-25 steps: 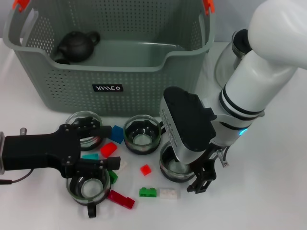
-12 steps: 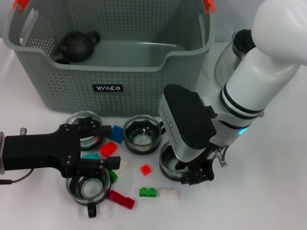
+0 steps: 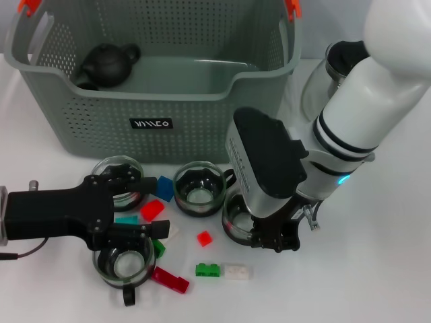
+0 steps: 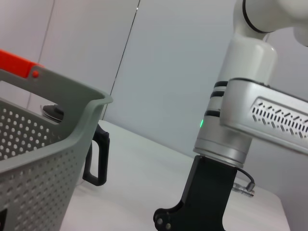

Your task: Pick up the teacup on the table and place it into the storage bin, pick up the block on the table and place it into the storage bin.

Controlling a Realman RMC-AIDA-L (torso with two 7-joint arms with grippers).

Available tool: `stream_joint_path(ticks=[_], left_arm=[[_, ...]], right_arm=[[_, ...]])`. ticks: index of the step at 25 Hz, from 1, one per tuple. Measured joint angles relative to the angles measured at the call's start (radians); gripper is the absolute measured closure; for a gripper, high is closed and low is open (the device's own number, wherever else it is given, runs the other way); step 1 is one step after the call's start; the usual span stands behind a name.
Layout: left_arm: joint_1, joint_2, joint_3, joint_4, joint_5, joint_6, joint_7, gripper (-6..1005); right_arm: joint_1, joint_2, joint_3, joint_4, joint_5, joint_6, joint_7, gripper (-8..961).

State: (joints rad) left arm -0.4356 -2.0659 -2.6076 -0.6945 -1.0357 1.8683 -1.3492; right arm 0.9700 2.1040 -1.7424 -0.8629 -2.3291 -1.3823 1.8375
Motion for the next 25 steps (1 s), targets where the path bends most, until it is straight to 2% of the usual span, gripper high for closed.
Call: stream_joint_path(ticks=[8, 14, 19, 25], left_arm=[[0.002, 0.005, 0.000, 0.003, 0.001, 0.004, 0.013, 80], [0.012, 0.017, 0.000, 0.000, 0.004, 0.009, 0.017, 80], [0.021, 0.021, 0.000, 0.001, 0.004, 0.017, 0.037, 81], [0.015, 0.021, 0.004, 0.002, 0.003, 0.012, 0.046, 81]], right_arm=[[-0.036, -0.004, 0.099, -0.112, -0.007, -0.107, 0.037, 897], [-0.078, -0.006, 0.284, -0.279, 0.008, -0.336, 0.078, 896], [-0.053, -0.005, 0.440, -0.361, 0.043, -0.528, 0.137, 896], [0.021, -0.011, 0.626, -0.435, 0.092, -0.595, 0.193, 896]])
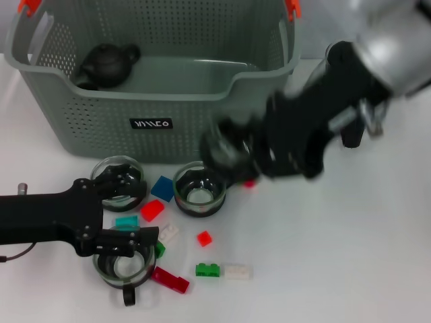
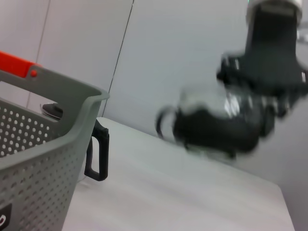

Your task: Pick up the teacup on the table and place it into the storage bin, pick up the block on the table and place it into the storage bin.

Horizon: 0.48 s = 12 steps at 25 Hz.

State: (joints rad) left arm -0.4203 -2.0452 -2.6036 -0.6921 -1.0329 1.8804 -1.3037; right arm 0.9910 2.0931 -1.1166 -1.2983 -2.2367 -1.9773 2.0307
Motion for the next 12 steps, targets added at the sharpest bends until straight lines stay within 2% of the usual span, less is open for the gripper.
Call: stream_joint_path(ticks=[5, 8, 12], left_arm=[[-0.011, -0.010, 0.004, 0.000, 0.000, -0.004, 0.017, 82], [-0.014, -0.014, 0.007, 0.000, 0.000, -0.005, 0.022, 82], [-0.016, -0.014, 0.008, 0.001, 0.001, -0.006, 0.022, 83]], right_arm=[[0.073, 0.000, 0.123, -0.003, -0.005, 0.087, 0.024, 897], [0.094, -0.004, 0.118, 0.014, -0.013, 0.208, 0.035, 897], [0.157, -0.010, 0.104, 0.121, -0.097, 0.346, 0.036, 897]])
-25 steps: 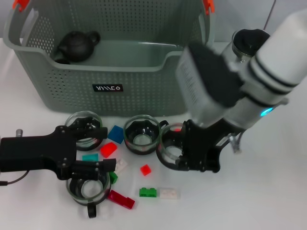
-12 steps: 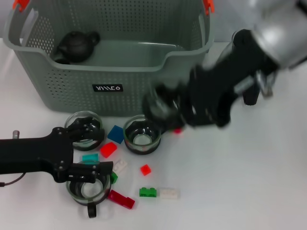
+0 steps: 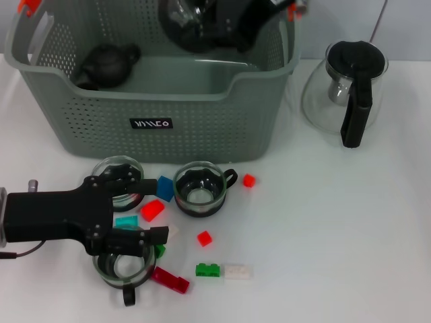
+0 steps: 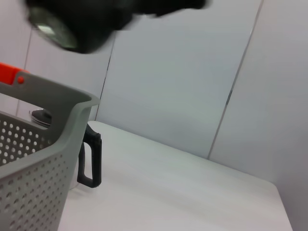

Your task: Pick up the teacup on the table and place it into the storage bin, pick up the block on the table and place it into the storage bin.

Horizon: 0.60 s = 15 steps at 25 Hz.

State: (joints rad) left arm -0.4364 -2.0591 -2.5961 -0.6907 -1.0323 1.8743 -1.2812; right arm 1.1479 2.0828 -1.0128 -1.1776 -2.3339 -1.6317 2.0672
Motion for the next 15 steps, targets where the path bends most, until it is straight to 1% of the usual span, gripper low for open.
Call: stream_joint_path(ticks=[4, 7, 9, 12, 13, 14, 15], left_arm=[[-0.002, 0.000, 0.000, 0.013, 0.000, 0.000, 0.008, 83], [-0.004, -0.001, 0.001, 0.027, 0.000, -0.002, 0.023, 83], [-0.006, -0.001, 0.001, 0.035, 0.000, -0.005, 0.028, 84], [-0.009, -0.001, 0.001, 0.047, -0.001, -0.008, 0.028, 84], [-0.009, -0.001, 0.001, 0.051, -0.003, -0.008, 0.029, 84], [-0.012, -0.001, 0.001, 0.058, -0.005, -0.007, 0.032, 84], [-0.014, -0.002, 0.001, 0.064, -0.006, -0.007, 0.035, 84]], right_arm=[[0.060, -0.003, 0.007, 0.113, -0.102, 0.128, 0.011, 897], [0.096, -0.011, 0.006, 0.208, -0.146, 0.233, 0.017, 896], [0.111, -0.016, 0.001, 0.269, -0.160, 0.295, 0.013, 896], [0.131, -0.020, -0.004, 0.363, -0.178, 0.424, 0.009, 896], [0.139, -0.019, -0.016, 0.416, -0.191, 0.511, 0.008, 896], [0.139, -0.019, -0.016, 0.416, -0.191, 0.511, 0.008, 896], [0.142, -0.018, -0.025, 0.444, -0.195, 0.552, 0.007, 897]])
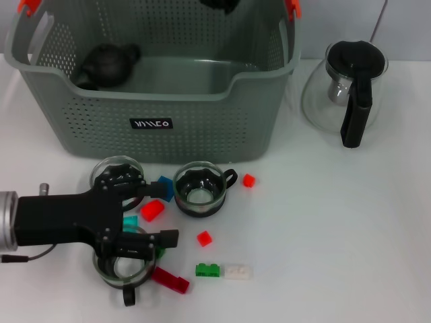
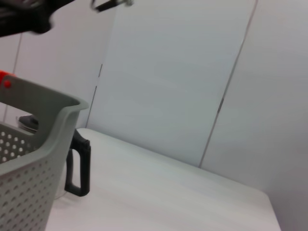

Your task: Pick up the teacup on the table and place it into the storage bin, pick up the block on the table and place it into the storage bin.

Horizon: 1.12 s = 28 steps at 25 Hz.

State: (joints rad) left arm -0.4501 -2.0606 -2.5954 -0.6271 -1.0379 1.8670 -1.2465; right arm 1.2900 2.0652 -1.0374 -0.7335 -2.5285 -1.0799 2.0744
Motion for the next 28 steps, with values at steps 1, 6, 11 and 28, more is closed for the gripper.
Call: stream_joint_path(ticks=[1, 6, 11, 28], left_arm=[[-0.003, -0.001, 0.000, 0.009, 0.000, 0.000, 0.006, 84], [-0.015, -0.002, 0.000, 0.034, 0.002, -0.004, 0.020, 85], [-0.017, -0.004, 0.000, 0.046, 0.005, -0.018, 0.025, 86], [-0.010, -0.007, -0.009, 0.052, 0.000, -0.028, 0.033, 87]], right_arm=[[0.005, 0.000, -0.008, 0.029, -0.001, 0.035, -0.002, 897], [0.034, 0.004, -0.028, 0.159, -0.003, 0.164, -0.026, 897], [0.045, 0.008, -0.036, 0.235, 0.000, 0.235, -0.061, 896], [0.021, 0.029, -0.110, 0.321, -0.005, 0.301, -0.093, 896]])
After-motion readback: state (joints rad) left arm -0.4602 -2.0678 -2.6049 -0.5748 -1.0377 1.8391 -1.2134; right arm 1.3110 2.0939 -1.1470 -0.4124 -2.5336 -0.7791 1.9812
